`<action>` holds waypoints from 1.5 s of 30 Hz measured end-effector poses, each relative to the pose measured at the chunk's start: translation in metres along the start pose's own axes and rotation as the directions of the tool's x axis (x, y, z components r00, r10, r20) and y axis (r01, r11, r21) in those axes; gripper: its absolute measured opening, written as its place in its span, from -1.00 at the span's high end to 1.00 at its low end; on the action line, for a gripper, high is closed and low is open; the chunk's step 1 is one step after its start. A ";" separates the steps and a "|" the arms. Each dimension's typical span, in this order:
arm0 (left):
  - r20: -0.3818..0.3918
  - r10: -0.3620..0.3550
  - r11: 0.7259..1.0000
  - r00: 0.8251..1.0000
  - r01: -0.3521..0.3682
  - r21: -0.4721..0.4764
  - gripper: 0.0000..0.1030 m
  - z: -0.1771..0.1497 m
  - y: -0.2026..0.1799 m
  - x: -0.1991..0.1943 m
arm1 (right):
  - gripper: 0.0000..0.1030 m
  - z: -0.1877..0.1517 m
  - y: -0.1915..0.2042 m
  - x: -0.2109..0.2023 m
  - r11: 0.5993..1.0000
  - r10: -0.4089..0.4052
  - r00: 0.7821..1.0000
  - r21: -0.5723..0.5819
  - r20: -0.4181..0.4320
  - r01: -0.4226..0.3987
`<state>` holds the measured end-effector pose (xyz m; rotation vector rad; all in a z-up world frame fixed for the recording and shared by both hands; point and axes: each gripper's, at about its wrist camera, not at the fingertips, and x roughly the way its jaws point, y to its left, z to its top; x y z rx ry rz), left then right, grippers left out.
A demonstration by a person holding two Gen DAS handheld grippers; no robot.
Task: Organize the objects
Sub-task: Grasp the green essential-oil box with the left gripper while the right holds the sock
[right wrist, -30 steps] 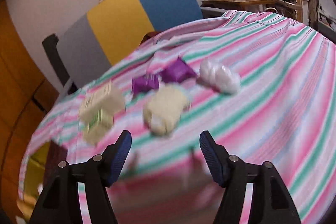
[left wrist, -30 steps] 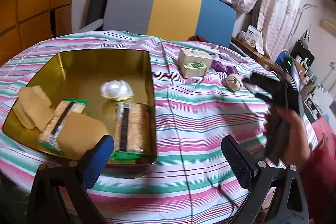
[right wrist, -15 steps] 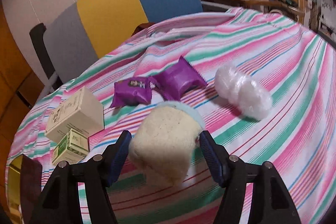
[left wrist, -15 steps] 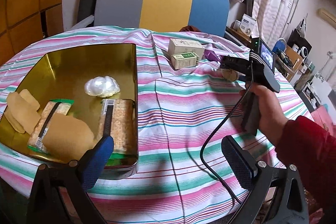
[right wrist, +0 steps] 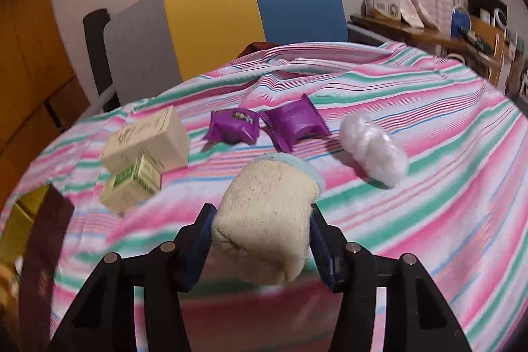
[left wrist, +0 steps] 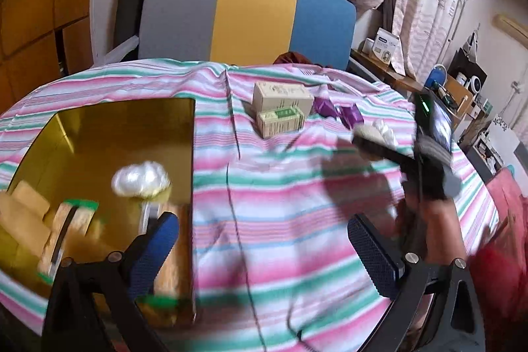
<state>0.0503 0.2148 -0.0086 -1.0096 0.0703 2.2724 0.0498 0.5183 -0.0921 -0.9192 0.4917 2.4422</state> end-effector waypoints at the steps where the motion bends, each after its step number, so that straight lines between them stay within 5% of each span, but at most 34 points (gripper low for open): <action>1: -0.002 -0.003 1.000 1.000 0.003 -0.009 -1.00 0.007 -0.002 0.005 | -0.07 -0.004 -0.001 -0.002 1.000 -0.001 1.000 0.003 0.000 0.001; 12: -0.036 0.037 0.990 0.999 -0.041 -0.133 -1.00 0.082 -0.017 0.105 | -0.07 -0.016 -0.006 0.003 0.999 -0.032 0.999 0.017 0.004 0.032; 23: -0.172 0.018 0.969 0.985 -0.060 -0.239 -1.00 0.102 -0.022 0.202 | -0.08 -0.018 -0.008 0.002 0.999 -0.037 0.999 0.021 0.027 0.036; 28: -0.148 0.048 0.976 0.988 -0.078 -0.204 -0.99 0.103 -0.024 0.216 | -0.08 -0.019 -0.009 0.002 0.999 -0.041 0.999 0.027 0.032 0.040; 35: -0.071 0.077 0.990 0.994 -0.085 -0.109 -0.49 0.091 -0.027 0.217 | -0.08 -0.019 -0.009 0.002 0.999 -0.043 0.999 0.024 0.033 0.042; 40: -0.024 0.046 0.990 0.999 -0.049 -0.132 -0.46 0.085 -0.017 0.212 | -0.08 -0.019 -0.009 0.002 0.999 -0.047 0.998 0.020 0.035 0.046; 45: 0.011 0.098 0.989 0.995 -0.096 -0.109 -0.46 0.076 -0.018 0.201 | -0.08 -0.020 -0.005 -0.004 0.999 -0.050 0.997 0.001 0.063 0.050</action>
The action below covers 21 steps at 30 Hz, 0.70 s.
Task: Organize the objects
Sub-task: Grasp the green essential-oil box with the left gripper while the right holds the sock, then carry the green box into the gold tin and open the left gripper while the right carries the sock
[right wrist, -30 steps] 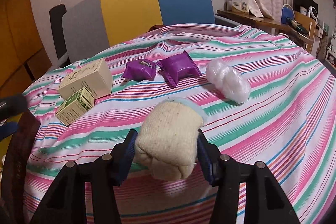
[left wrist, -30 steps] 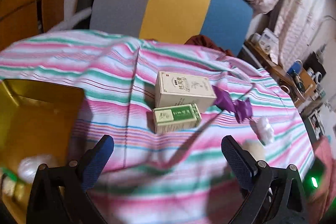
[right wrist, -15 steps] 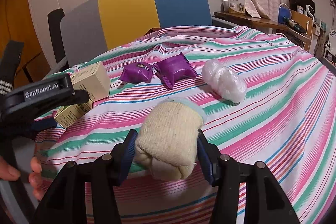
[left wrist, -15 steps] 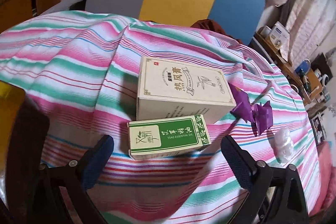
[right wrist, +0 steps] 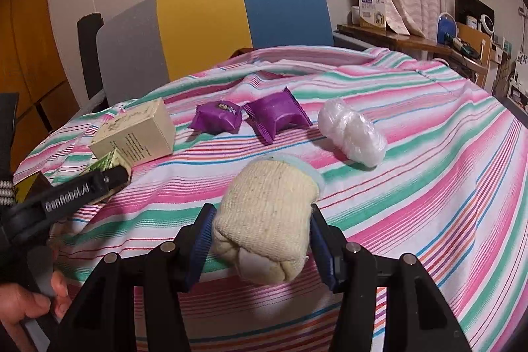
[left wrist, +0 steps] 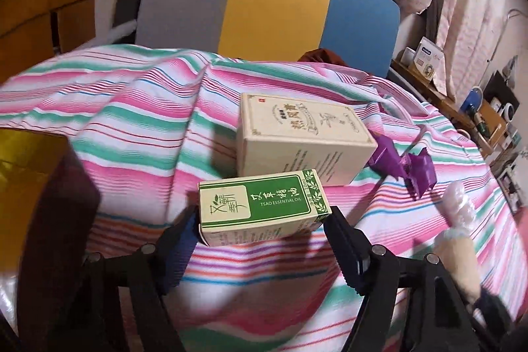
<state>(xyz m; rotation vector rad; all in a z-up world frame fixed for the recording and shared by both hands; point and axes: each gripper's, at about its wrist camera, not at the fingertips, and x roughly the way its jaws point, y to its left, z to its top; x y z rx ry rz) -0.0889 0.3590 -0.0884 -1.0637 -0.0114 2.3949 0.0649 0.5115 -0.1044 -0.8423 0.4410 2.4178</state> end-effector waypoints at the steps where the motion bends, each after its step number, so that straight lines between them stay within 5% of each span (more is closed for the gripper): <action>1: 0.012 0.007 1.000 1.000 -0.007 -0.019 -0.46 -0.001 0.004 -0.004 | -0.08 0.000 0.001 -0.002 1.000 0.002 1.000 -0.007 0.010 -0.002; 6: 0.043 0.031 0.995 0.999 -0.027 -0.101 -0.46 -0.012 0.022 -0.020 | -0.08 -0.002 0.014 -0.015 0.997 0.017 0.997 -0.071 0.073 -0.012; 21: 0.082 -0.077 0.995 0.994 0.082 -0.054 -0.46 -0.049 0.020 -0.091 | -0.08 -0.004 0.033 -0.024 0.987 0.025 0.992 -0.161 0.125 -0.004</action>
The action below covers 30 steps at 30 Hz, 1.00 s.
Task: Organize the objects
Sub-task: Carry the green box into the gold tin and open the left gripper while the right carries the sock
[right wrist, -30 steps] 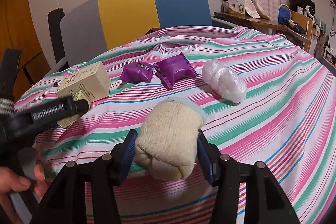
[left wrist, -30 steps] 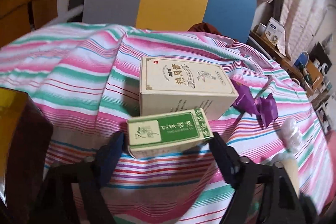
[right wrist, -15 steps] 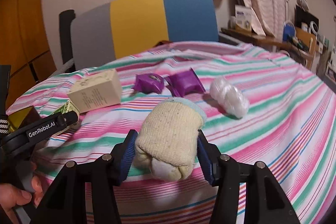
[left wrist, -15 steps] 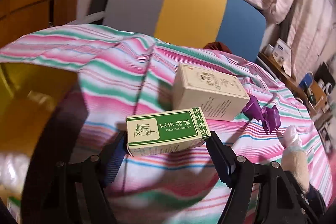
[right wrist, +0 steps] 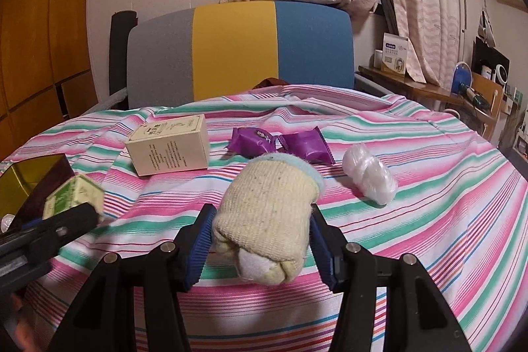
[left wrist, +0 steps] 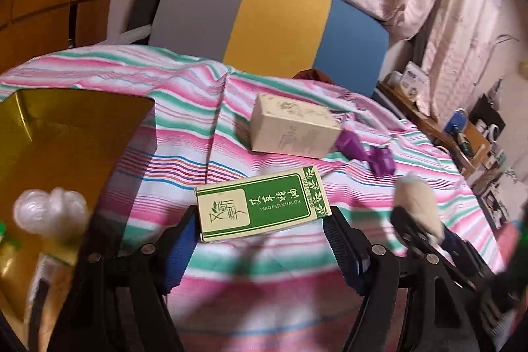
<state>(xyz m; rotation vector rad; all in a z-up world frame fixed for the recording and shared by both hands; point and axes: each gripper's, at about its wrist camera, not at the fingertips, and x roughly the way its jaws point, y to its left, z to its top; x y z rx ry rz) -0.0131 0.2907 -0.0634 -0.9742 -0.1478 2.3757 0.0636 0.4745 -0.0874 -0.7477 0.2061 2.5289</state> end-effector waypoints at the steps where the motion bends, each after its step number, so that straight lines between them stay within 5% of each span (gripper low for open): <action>1: 0.008 -0.007 1.000 1.000 0.006 0.004 -0.46 0.000 0.000 -0.007 | -0.08 0.000 0.001 -0.001 1.000 0.002 1.000 -0.006 0.007 -0.002; 9: 0.089 -0.029 1.000 0.996 0.028 0.013 -0.47 0.008 0.019 -0.058 | -0.07 0.001 0.012 -0.013 0.998 0.040 0.998 -0.059 0.053 -0.036; 15: 0.117 0.049 0.998 0.992 -0.045 -0.037 -0.47 0.019 0.064 -0.079 | -0.07 0.001 0.025 -0.019 0.991 0.045 0.997 -0.128 0.065 -0.036; 26: 0.052 0.224 0.951 0.973 -0.206 -0.230 -0.47 0.029 0.165 -0.088 | -0.07 0.000 0.039 -0.018 0.981 0.064 0.997 -0.183 0.035 -0.056; 30: -0.014 0.212 0.926 0.977 -0.205 -0.316 -0.48 0.031 0.202 -0.083 | -0.07 -0.002 0.046 -0.020 0.974 0.082 0.996 -0.213 0.015 -0.077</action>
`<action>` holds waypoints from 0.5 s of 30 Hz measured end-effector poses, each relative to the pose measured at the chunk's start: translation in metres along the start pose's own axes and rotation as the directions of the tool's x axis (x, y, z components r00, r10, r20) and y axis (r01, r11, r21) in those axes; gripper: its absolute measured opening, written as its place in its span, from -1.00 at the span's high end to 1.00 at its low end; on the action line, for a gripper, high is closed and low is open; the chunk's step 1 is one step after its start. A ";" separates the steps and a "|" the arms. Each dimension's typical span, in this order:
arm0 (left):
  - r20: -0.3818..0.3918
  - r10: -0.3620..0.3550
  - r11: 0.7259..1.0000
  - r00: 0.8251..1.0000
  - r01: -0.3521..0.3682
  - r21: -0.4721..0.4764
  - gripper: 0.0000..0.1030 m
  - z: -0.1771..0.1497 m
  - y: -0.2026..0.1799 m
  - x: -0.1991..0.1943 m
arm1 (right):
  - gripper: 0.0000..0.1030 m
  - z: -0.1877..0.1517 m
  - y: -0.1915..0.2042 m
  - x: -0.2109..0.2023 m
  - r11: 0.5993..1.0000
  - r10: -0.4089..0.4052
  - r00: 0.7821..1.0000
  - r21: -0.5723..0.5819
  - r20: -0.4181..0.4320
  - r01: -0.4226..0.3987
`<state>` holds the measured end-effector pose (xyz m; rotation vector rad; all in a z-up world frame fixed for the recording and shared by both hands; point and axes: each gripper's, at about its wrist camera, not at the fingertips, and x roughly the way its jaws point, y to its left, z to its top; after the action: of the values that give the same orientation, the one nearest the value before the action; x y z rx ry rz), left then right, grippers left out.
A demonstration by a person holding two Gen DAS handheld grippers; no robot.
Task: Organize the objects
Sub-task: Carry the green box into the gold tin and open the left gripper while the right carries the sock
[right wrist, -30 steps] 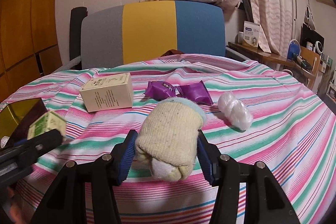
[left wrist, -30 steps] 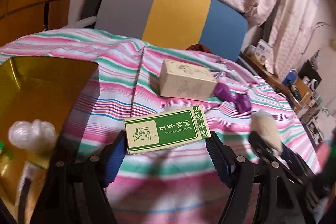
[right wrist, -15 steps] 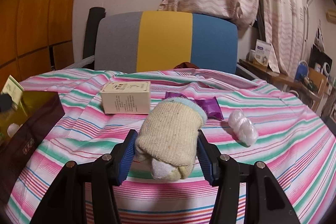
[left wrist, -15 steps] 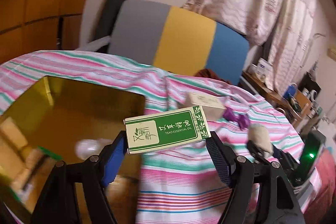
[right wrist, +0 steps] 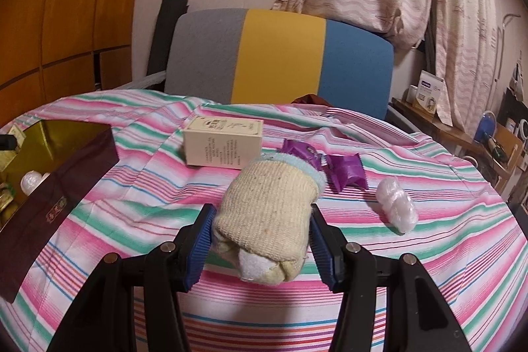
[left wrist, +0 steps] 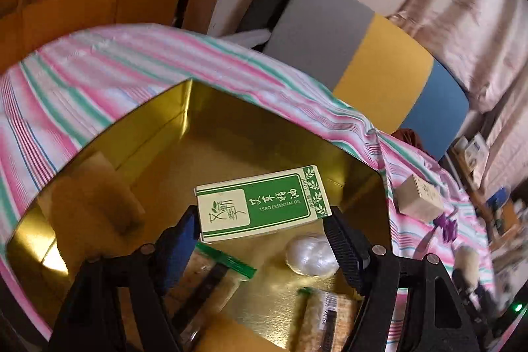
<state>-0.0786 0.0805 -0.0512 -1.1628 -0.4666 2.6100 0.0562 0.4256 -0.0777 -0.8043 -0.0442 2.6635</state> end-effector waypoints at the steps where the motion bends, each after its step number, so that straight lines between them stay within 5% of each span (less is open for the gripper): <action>1: 0.003 -0.002 1.000 1.000 0.002 0.010 -0.48 0.002 0.000 0.000 | -0.07 0.000 0.003 0.000 1.000 0.009 1.000 -0.010 -0.004 -0.009; 8: -0.013 0.019 1.000 1.000 -0.018 0.020 -0.49 0.006 -0.002 -0.001 | -0.08 0.003 0.016 -0.008 0.998 0.052 0.999 -0.017 -0.010 -0.052; 15: 0.021 -0.053 0.998 0.998 0.054 -0.031 -0.49 0.030 0.002 -0.013 | -0.07 0.013 0.041 -0.027 0.989 0.144 0.989 0.026 0.021 -0.144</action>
<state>-0.0927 0.0682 -0.0246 -1.1190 -0.5374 2.5795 0.0568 0.3789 -0.0576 -0.8019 0.0476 2.8008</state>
